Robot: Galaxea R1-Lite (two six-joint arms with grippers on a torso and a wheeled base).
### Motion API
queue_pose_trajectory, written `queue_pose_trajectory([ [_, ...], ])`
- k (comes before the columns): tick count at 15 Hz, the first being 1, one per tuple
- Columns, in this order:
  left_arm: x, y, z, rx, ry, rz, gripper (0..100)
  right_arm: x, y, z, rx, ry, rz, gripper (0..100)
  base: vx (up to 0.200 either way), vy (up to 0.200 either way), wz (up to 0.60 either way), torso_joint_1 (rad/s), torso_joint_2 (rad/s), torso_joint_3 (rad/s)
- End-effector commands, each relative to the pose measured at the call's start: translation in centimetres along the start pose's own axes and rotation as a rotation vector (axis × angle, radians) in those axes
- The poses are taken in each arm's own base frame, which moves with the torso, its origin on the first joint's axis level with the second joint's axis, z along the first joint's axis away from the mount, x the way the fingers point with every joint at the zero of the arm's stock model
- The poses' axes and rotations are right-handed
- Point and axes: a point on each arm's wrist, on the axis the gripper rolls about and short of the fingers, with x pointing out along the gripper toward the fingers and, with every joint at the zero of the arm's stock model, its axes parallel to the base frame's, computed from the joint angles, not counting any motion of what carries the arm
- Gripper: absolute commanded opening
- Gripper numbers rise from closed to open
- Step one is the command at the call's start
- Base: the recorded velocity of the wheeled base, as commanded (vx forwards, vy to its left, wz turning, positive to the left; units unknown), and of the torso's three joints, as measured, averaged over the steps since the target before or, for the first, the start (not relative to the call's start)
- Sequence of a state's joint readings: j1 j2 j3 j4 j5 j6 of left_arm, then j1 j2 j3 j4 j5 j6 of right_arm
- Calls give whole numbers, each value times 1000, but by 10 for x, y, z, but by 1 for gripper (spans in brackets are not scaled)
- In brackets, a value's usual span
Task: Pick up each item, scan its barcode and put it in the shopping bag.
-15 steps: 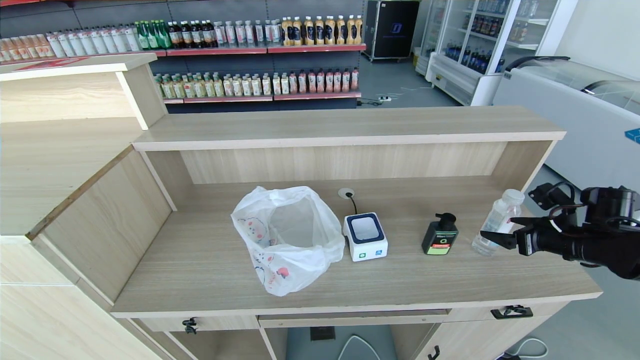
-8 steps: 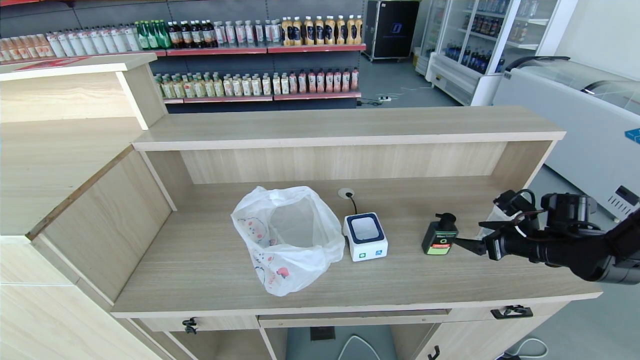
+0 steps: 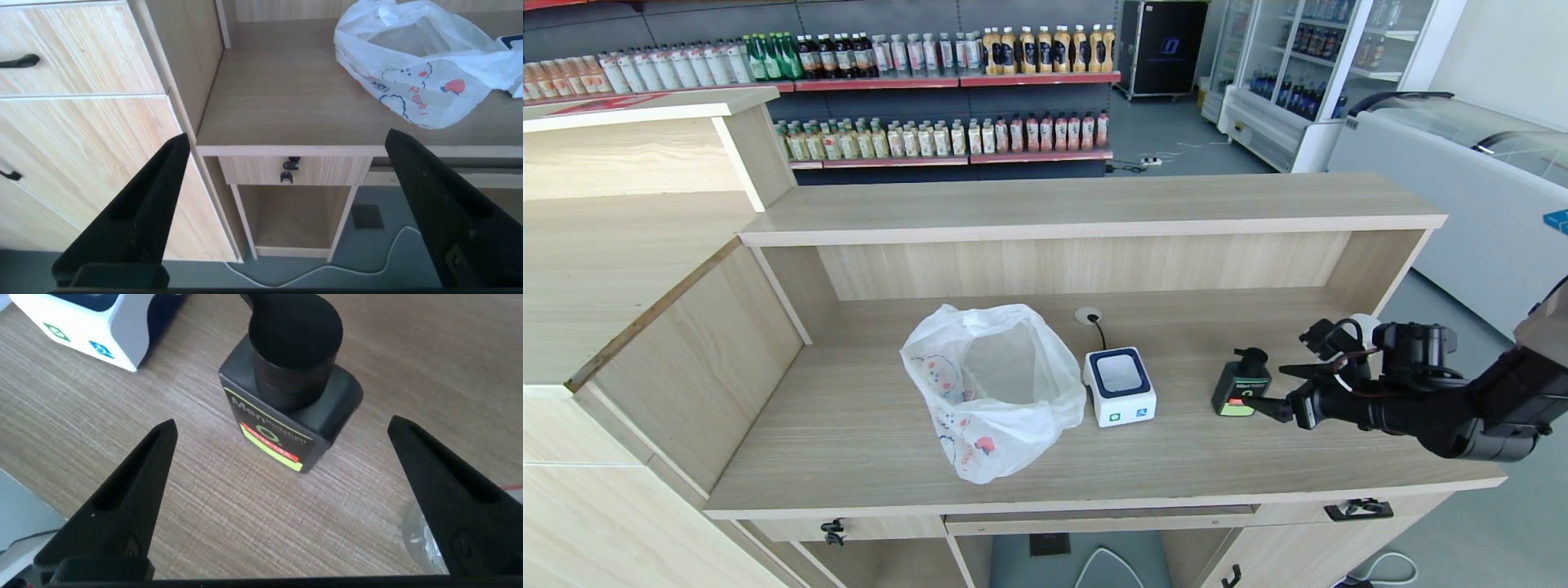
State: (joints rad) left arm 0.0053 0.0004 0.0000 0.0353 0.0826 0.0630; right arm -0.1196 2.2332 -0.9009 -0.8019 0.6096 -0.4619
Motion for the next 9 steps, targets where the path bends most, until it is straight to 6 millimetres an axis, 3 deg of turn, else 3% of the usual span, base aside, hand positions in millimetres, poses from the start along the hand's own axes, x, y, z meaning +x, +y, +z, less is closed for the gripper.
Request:
queue_pose_trajectory([
  [1, 0, 0, 0, -2, 0, 1, 100, 15, 0, -1, -13, -17, 36, 100, 0, 0, 0, 0, 0, 0],
  [9, 0, 0, 0, 0, 0, 1, 100, 43, 0, -6, -28, -41, 97, 100, 0, 0, 0, 0, 0, 0],
])
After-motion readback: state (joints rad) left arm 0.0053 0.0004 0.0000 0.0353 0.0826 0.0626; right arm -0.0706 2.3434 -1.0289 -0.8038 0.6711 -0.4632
